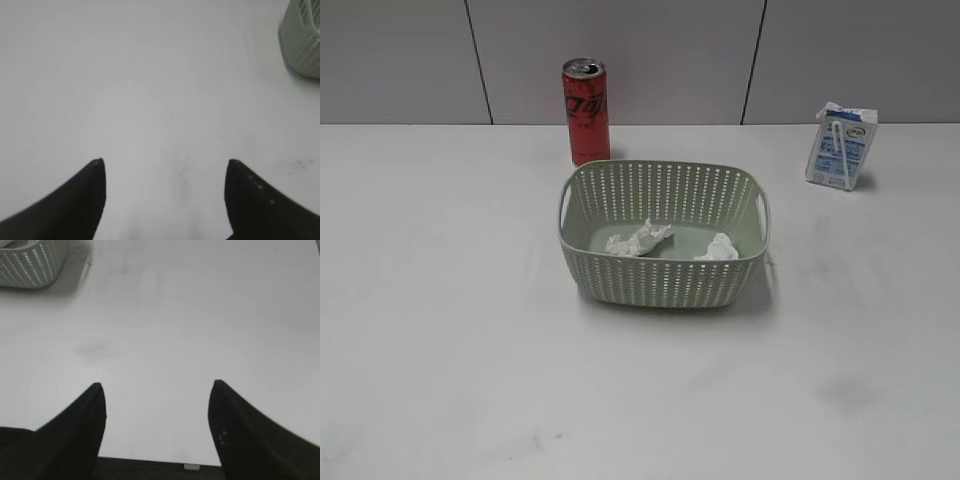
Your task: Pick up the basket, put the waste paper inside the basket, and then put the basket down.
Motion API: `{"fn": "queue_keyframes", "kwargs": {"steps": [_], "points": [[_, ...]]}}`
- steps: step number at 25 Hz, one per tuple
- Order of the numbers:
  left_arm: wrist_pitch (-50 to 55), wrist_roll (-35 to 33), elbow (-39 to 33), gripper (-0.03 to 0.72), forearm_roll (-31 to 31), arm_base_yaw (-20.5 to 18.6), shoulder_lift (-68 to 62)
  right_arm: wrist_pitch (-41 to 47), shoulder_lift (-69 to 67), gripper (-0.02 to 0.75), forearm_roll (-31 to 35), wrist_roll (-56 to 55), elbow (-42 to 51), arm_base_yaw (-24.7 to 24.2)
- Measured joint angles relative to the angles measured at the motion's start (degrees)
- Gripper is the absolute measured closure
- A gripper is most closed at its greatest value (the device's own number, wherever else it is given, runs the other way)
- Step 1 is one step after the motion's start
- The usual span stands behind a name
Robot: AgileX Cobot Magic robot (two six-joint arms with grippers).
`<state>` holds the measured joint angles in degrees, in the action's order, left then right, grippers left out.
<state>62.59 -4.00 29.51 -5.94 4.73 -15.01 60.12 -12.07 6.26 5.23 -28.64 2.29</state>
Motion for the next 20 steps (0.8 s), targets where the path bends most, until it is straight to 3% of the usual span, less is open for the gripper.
{"fn": "queue_keyframes", "kwargs": {"steps": [9, 20], "points": [[0.0, 0.3, -1.2, 0.127, 0.9, 0.0, 14.6, 0.0, 10.9, 0.251, 0.0, 0.0, 0.0, 0.0], [-0.2, 0.5, -1.5, 0.127, 1.6, -0.4, 15.3, 0.0, 12.3, 0.251, 0.1, 0.0, -0.1, 0.0]]}}
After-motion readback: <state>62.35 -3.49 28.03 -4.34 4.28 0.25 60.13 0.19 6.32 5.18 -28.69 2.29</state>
